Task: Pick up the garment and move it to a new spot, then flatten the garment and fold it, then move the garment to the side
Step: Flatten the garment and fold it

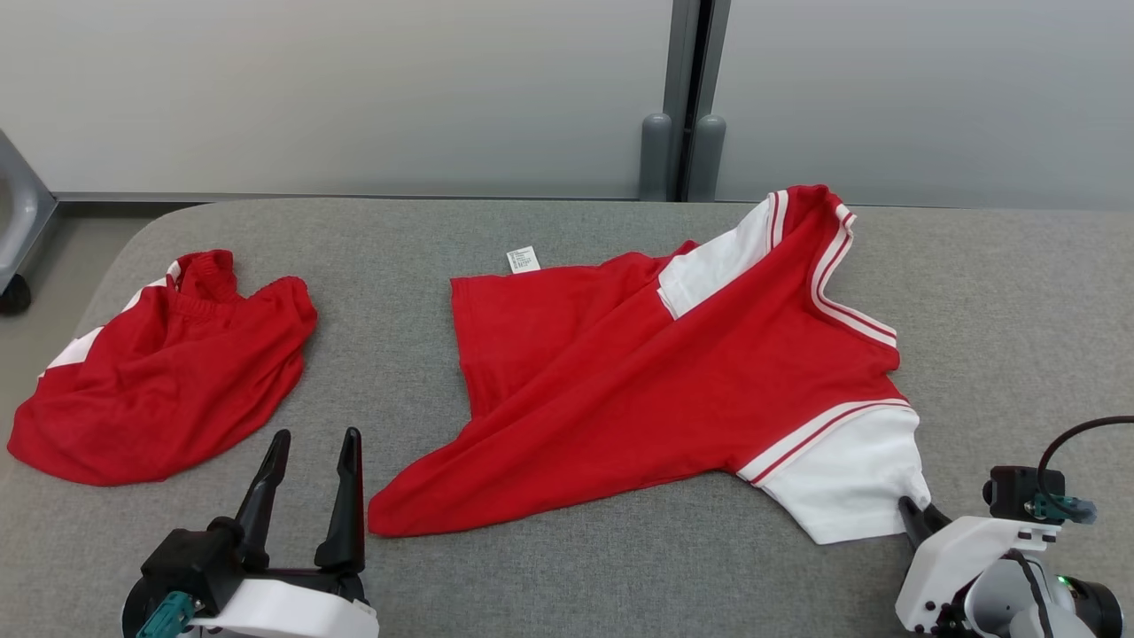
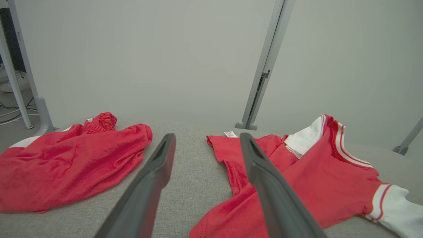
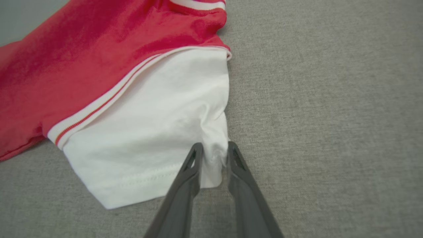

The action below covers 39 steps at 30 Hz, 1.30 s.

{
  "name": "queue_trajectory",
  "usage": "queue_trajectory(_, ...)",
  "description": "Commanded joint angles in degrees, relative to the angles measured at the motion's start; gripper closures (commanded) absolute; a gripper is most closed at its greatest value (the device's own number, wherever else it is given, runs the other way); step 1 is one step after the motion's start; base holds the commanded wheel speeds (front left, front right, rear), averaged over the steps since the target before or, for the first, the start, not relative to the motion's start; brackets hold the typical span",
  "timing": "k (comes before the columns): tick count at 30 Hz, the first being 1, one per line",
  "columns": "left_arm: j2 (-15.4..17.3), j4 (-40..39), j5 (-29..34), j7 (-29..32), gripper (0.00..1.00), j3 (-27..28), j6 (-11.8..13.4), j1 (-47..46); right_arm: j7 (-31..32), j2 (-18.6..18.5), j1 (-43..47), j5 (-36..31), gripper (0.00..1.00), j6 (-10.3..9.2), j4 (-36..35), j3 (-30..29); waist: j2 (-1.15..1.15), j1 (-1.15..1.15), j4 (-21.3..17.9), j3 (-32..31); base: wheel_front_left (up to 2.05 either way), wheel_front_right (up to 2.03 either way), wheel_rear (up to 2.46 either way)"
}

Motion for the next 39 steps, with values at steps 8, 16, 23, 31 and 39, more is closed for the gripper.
queue_trajectory(8, -0.35, 0.87, -0.52, -0.25, 0.0, 0.26, -0.15, -0.88, 0.56, -1.42, 0.28, 0.9, 1.0, 0.11, -1.05, 1.51, 0.0, 0.0, -1.44, -0.53, 0.0, 0.0, 0.0)
queue_trajectory(16, -1.03, 1.65, -0.49, -0.35, 0.0, 0.92, -0.17, 0.04, 8.46, -3.73, 4.83, 3.03, 1.0, 0.1, -9.64, 1.24, 0.0, 0.0, -3.83, -1.45, 0.0, 0.0, 0.0)
queue_trajectory(23, -1.59, 1.58, -0.06, -0.35, 0.0, 2.0, -0.61, 0.04, 17.94, -4.15, 9.42, 3.66, 1.0, 0.08, -18.78, -1.22, 0.0, 0.0, -5.51, -1.42, 0.0, 0.0, 0.0)
queue_trajectory(31, -1.77, 1.79, 0.85, -0.37, 0.0, 2.9, -1.47, -0.23, 20.54, -2.27, 12.9, 1.23, 0.0, 0.08, -25.83, -6.21, 0.0, 0.0, -6.15, -1.4, 0.0, 0.0, 0.0)
queue_trajectory(39, -1.23, 1.42, 2.21, -0.38, 0.0, 3.58, -1.62, 0.61, 7.27, -1.16, 11.84, -0.39, 0.0, 0.08, -32.14, -6.81, 0.0, 0.0, -6.22, -2.57, 0.0, 0.0, 0.0)
